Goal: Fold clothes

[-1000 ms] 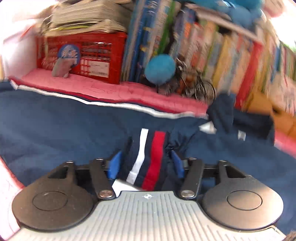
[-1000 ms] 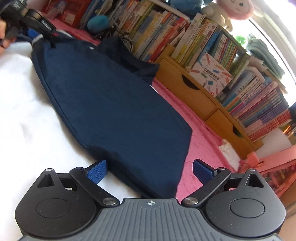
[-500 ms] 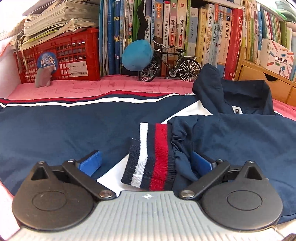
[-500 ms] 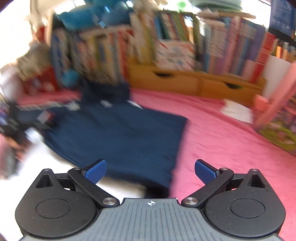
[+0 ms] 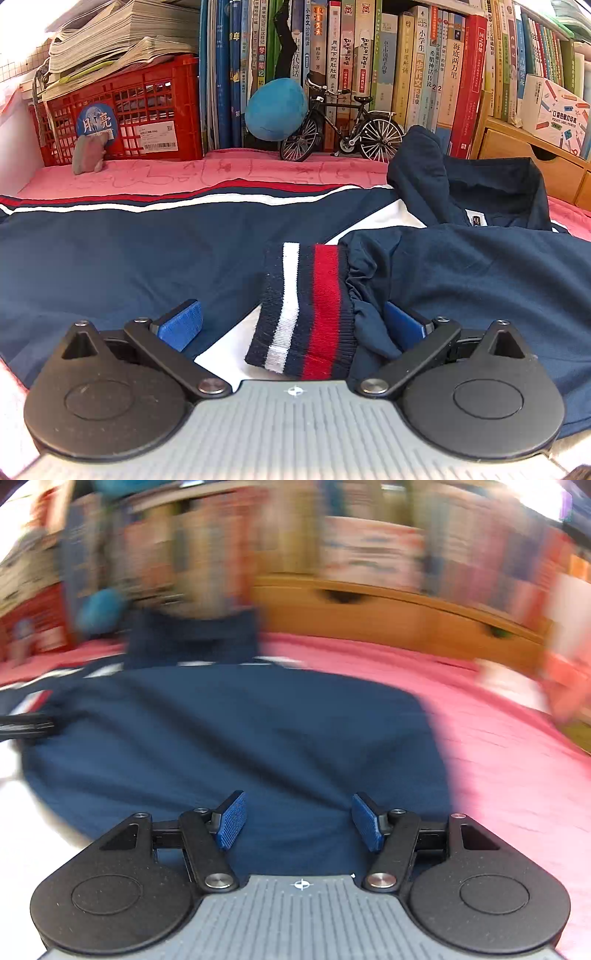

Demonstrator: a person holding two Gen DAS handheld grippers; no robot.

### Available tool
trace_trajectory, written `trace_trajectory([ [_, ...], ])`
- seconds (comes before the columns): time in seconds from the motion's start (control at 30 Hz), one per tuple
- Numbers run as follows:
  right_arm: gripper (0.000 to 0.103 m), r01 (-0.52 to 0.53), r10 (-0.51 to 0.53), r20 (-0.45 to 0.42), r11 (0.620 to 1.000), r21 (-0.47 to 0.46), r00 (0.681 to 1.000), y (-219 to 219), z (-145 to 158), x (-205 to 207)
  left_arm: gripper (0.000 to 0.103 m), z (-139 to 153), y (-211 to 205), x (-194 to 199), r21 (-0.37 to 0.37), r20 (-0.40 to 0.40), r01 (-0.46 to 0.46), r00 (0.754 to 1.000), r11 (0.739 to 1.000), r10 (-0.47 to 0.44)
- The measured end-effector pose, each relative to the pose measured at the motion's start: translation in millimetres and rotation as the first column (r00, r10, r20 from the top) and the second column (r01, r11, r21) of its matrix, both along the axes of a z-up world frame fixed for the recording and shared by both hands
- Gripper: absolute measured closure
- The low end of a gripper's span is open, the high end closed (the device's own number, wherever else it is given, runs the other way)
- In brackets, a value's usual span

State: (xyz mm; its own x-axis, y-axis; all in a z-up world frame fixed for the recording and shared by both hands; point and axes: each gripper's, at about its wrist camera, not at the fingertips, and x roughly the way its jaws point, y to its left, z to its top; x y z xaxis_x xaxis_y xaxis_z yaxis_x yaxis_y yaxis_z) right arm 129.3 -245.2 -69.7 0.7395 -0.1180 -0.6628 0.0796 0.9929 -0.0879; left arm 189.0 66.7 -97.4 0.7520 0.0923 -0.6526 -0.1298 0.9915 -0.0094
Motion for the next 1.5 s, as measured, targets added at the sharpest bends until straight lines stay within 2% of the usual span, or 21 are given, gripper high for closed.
trace_trajectory([
  [0.03, 0.035, 0.064, -0.064, 0.006, 0.998, -0.020, 0.998, -18, -1, -2, 0.000, 0, 0, 0, 0.000, 0.000, 0.000, 1.000, 1.000, 0.000],
  [0.07, 0.022, 0.144, -0.144, 0.006, 0.988, -0.058, 0.990, -32, 0, -2, 0.000, 0, 0, 0, 0.000, 0.000, 0.000, 1.000, 1.000, 0.000],
  [0.13, 0.028, 0.296, -0.301, -0.008, 0.942, -0.155, 0.954, -51, 6, 2, 0.000, 0, 0, 0, -0.001, 0.000, 0.001, 1.000, 1.000, -0.001],
  [0.17, 0.038, 0.306, -0.312, -0.009, 0.939, -0.157, 0.950, -52, 12, 3, 0.000, 0, 0, 0, -0.001, -0.001, 0.002, 1.000, 1.000, -0.002],
  [0.23, 0.038, 0.269, -0.269, 0.018, 0.960, -0.077, 0.963, -47, 27, 2, 0.000, 0, 0, 0, 0.000, -0.001, 0.002, 1.000, 1.000, -0.002],
  [0.3, 0.032, 0.161, -0.165, 0.046, 0.984, 0.081, 0.985, -32, 40, 5, 0.000, 0, 0, 1, 0.000, -0.001, 0.003, 1.000, 1.000, -0.003],
  [0.4, 0.027, -0.008, -0.008, 0.063, 0.968, 0.252, 0.998, 4, 42, 24, 0.000, 0, 0, 1, 0.000, -0.001, 0.002, 1.000, 1.000, -0.002],
  [0.53, 0.029, -0.148, 0.136, 0.072, 0.968, 0.202, 0.988, 81, 34, 43, 0.000, 1, 0, 1, 0.000, -0.001, 0.003, 1.000, 1.000, -0.003],
  [0.67, 0.031, -0.293, 0.286, 0.074, 0.950, 0.112, 0.955, 135, 19, 45, 0.000, 3, 0, -3, 0.001, 0.007, -0.008, 1.000, 1.000, 0.008],
  [0.73, 0.029, -0.285, 0.283, 0.035, 0.956, 0.070, 0.958, 149, 4, 53, 0.000, 9, 9, -8, -0.012, 0.032, -0.031, 0.999, 0.999, 0.031],
  [0.77, 0.022, -0.272, 0.271, 0.026, 0.960, 0.069, 0.962, 150, -1, 56, 0.000, 18, 24, -14, -0.030, 0.063, -0.053, 0.997, 0.998, 0.055],
  [0.83, 0.016, -0.244, 0.243, 0.024, 0.964, 0.102, 0.970, 144, -2, 59, 0.000, 35, 53, -25, -0.070, 0.124, -0.095, 0.987, 0.993, 0.103],
  [0.9, 0.007, -0.226, 0.226, 0.016, 0.968, 0.107, 0.974, 143, -3, 60, 0.000, 52, 82, -36, -0.112, 0.182, -0.133, 0.971, 0.985, 0.152],
  [1.0, 0.005, -0.218, 0.218, 0.013, 0.971, 0.095, 0.976, 144, -4, 62, 0.000, 78, 125, -52, -0.178, 0.264, -0.186, 0.937, 0.966, 0.229],
  [1.07, 0.004, -0.217, 0.217, 0.012, 0.972, 0.095, 0.976, 142, -5, 62, 0.000, 82, 166, -43, -0.132, 0.258, -0.343, 0.894, 0.930, 0.366],
  [1.1, 0.003, -0.217, 0.216, 0.012, 0.972, 0.095, 0.976, 141, -5, 62, 0.000, 79, 190, -31, -0.083, 0.227, -0.439, 0.866, 0.895, 0.446],
  [1.17, 0.002, -0.216, 0.215, 0.011, 0.972, 0.095, 0.976, 139, -6, 61, 0.001, 66, 237, -3, 0.038, 0.148, -0.601, 0.793, 0.798, 0.590],
  [1.23, 0.002, -0.215, 0.215, 0.010, 0.972, 0.095, 0.977, 138, -7, 61, 0.008, 53, 271, 15, 0.079, 0.100, -0.676, 0.737, 0.733, 0.669],
  [1.3, 0.001, -0.214, 0.214, 0.009, 0.972, 0.095, 0.977, 138, -7, 62, 0.009, 42, 303, 31, 0.105, 0.059, -0.736, 0.676, 0.669, 0.735],
  [1.43, 0.001, -0.212, 0.212, 0.008, 0.973, 0.095, 0.977, 137, -8, 62, 0.009, 25, 354, 43, -0.013, -0.033, -0.802, 0.597, 0.597, 0.802],
  [1.5, 0.001, -0.213, 0.213, 0.007, 0.973, 0.095, 0.977, 136, -8, 61, 0.012, 18, 363, 46, -0.026, -0.042, -0.819, 0.574, 0.573, 0.818],
])
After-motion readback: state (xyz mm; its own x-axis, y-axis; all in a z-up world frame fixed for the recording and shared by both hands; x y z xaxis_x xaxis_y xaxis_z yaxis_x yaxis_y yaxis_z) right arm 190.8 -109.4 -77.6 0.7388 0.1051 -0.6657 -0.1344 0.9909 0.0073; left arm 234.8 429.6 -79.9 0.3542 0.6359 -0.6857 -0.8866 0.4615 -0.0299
